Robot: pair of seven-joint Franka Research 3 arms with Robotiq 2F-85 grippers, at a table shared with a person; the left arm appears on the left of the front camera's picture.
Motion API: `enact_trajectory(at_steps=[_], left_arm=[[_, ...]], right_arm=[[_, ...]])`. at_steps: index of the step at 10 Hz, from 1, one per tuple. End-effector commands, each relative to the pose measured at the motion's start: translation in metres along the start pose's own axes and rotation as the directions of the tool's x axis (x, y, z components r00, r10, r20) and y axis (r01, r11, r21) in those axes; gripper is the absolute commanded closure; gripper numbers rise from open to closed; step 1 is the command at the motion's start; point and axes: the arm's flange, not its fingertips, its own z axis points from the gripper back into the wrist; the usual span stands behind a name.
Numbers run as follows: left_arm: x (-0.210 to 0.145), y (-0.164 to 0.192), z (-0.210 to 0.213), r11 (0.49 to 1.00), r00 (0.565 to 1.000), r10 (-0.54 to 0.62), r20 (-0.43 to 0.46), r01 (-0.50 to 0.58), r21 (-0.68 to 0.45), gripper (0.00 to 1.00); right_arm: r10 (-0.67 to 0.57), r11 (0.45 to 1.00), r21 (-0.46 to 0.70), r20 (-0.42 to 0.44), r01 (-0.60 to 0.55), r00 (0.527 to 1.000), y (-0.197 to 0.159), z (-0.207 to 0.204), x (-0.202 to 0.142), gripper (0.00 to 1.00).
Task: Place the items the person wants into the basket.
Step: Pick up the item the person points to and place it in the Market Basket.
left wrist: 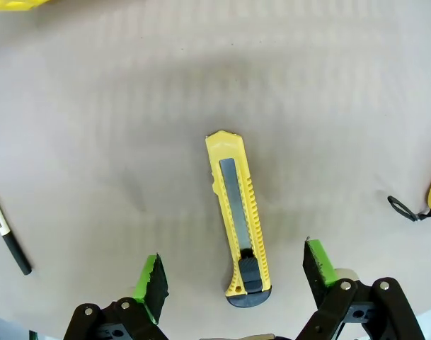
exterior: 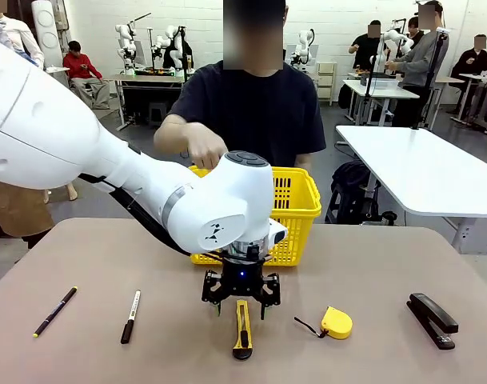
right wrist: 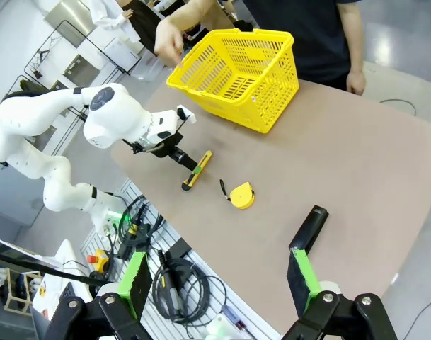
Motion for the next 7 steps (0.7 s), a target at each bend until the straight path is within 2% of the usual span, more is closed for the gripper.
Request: enact_trajectory(at_steps=[1, 7], left_arm=[[0.0, -0.009, -0.011, 0.999, 0.999, 0.033, 0.034, -0.033, -0.001, 0.0], [-0.001, -0.006, -0.029, 1.0, 1.0, 0.021, -0.011, -0.022, -0.017, 0.0]], right_arm=[[0.015, 1.0, 0.016, 0.01, -0.015, 1.0, -0.001, 0.0, 0.0, 0.0], [0.015, 1.0, 0.016, 0.01, -0.015, 1.0, -0.001, 0.0, 0.0, 0.0]])
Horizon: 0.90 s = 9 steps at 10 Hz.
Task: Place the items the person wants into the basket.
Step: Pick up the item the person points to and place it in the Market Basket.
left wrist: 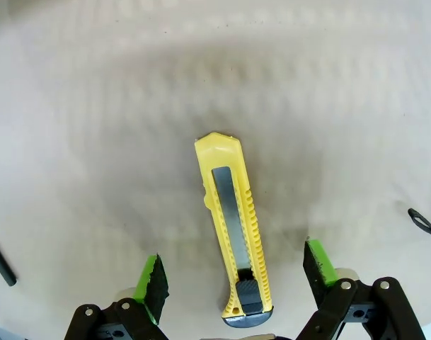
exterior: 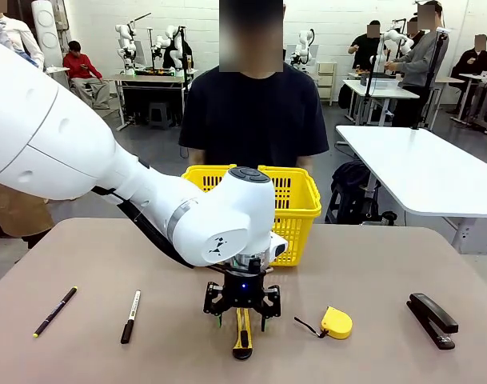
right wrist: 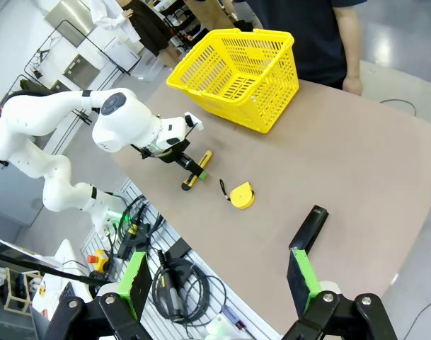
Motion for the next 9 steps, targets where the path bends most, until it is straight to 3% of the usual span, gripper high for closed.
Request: enact_trajectory(at_steps=[1, 2, 3, 4, 6, 7, 8, 9], left_arm=[[-0.0022, -0.0025, -0.0015, 1.0, 0.999, -0.005, 0.034, 0.006, -0.025, 0.18], [-0.002, -0.0027, -0.0008, 1.0, 1.0, -0.003, 0.02, 0.004, -0.019, 0.58], [-0.002, -0.0031, -0.0001, 1.0, 1.0, -0.004, 0.016, 0.005, -0.021, 0.76], [-0.0024, -0.0029, 0.0001, 1.0, 1.0, -0.005, 0.013, 0.005, -0.021, 1.0], [-0.0023, -0.0027, 0.0, 1.0, 1.0, -0.005, 0.004, 0.005, -0.022, 1.0], [-0.0019, -0.0025, 0.0005, 1.0, 1.0, -0.004, 0.001, 0.004, -0.023, 0.93], [-0.0017, -0.0016, 0.001, 1.0, 1.0, -0.004, -0.002, 0.004, -0.025, 1.0], [-0.002, -0.0011, 0.0024, 1.0, 1.0, -0.006, 0.0, 0.006, -0.026, 1.0]], right_arm=[[0.013, 1.0, 0.016, 0.01, -0.013, 1.0, -0.001, 0.0004, 0.0004, 0.0], [0.013, 1.0, 0.016, 0.01, -0.013, 1.0, -0.001, 0.0004, 0.0004, 0.0], [0.013, 1.0, 0.016, 0.01, -0.013, 1.0, -0.001, 0.0004, 0.0004, 0.0], [0.013, 1.0, 0.016, 0.01, -0.013, 1.0, -0.001, 0.0004, 0.0004, 0.0], [0.013, 1.0, 0.016, 0.01, -0.013, 1.0, -0.001, 0.0004, 0.0004, 0.0], [0.013, 1.0, 0.016, 0.01, -0.013, 1.0, -0.001, 0.0004, 0.0004, 0.0], [0.013, 1.0, 0.016, 0.01, -0.013, 1.0, -0.001, 0.0004, 0.0004, 0.0], [0.013, 1.0, 0.016, 0.01, -0.013, 1.0, -0.001, 0.0004, 0.0004, 0.0]])
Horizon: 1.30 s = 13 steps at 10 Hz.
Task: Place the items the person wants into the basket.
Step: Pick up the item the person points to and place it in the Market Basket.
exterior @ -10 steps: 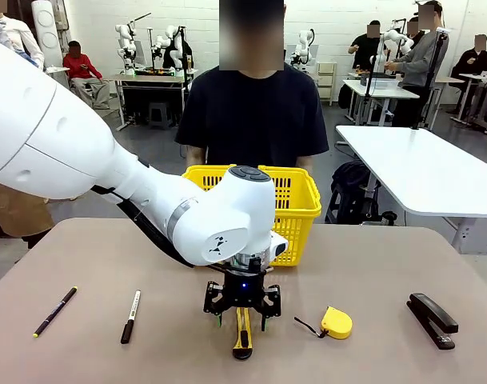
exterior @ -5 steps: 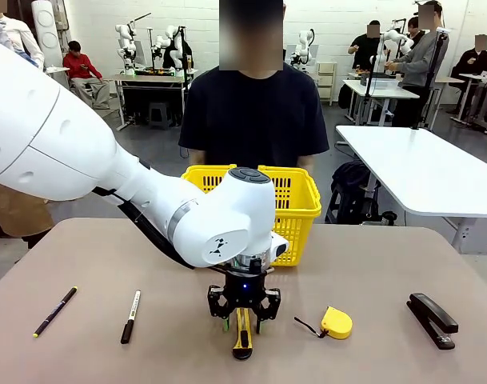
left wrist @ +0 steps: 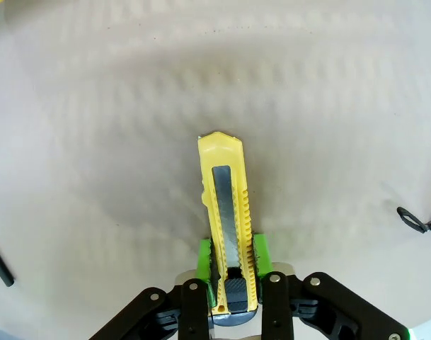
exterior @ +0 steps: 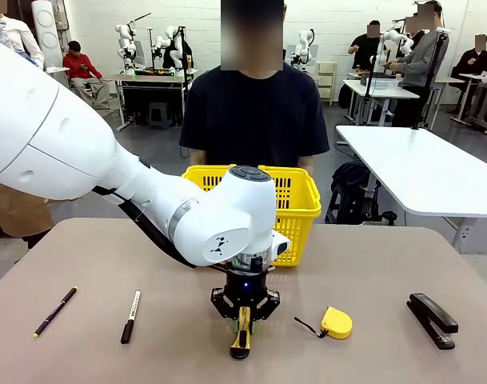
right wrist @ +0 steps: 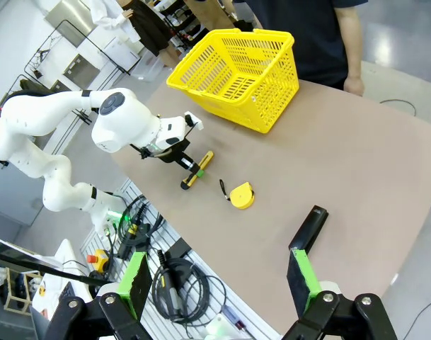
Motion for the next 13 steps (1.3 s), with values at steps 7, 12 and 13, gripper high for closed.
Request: enact_trajectory(at_steps=[7, 12, 13], left_arm=[[-0.033, 0.043, 0.195, 0.924, 0.928, -0.37, -0.04, 0.372, 0.093, 1.0], [0.09, 0.063, 0.306, 0.84, 0.832, -0.541, 0.122, 0.54, 0.049, 1.0], [0.125, 0.068, 0.309, 0.821, 0.81, -0.567, 0.15, 0.57, 0.02, 1.0]], right_arm=[[0.012, 1.0, 0.016, 0.01, -0.012, 1.0, -0.001, 0.0, 0.0, 0.0], [0.012, 1.0, 0.016, 0.01, -0.012, 1.0, -0.001, 0.0, 0.0, 0.0], [0.012, 1.0, 0.016, 0.01, -0.012, 1.0, -0.001, 0.0, 0.0, 0.0]])
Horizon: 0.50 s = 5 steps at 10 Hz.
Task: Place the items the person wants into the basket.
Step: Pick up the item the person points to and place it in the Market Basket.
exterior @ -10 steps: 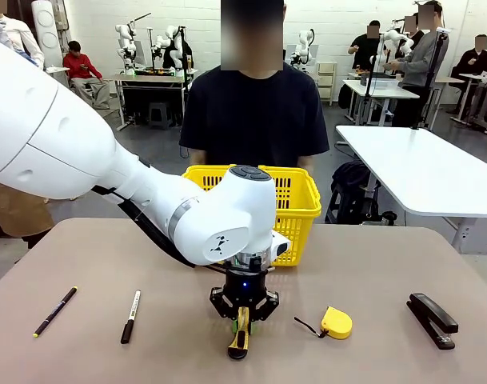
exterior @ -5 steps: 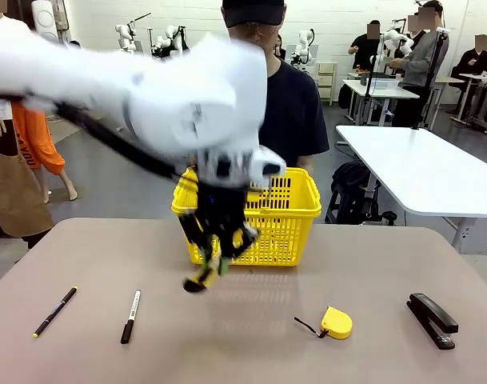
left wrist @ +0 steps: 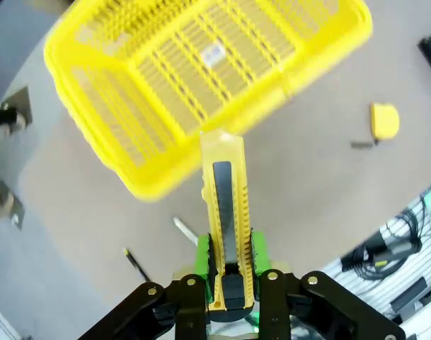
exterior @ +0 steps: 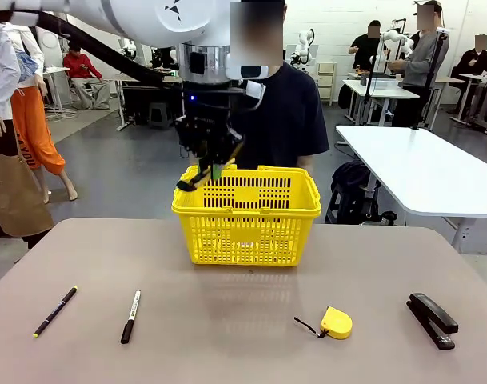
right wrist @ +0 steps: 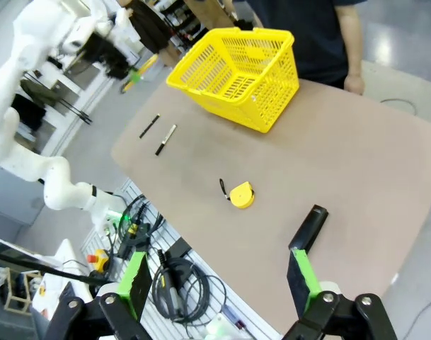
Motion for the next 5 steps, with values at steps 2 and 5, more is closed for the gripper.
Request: enact_trajectory(at_steps=[2, 5], left_arm=[[0.081, 0.04, -0.02, 0.994, 0.999, -0.031, 0.012, 0.032, -0.107, 1.0], [0.102, 0.036, -0.019, 0.993, 0.999, -0.005, -0.043, 0.0, -0.118, 1.0]], right_arm=[[0.014, 1.0, 0.015, 0.011, -0.014, 1.0, 0.0, 0.001, 0.001, 0.0], [0.014, 1.0, 0.015, 0.011, -0.014, 1.0, 0.0, 0.001, 0.001, 0.0]])
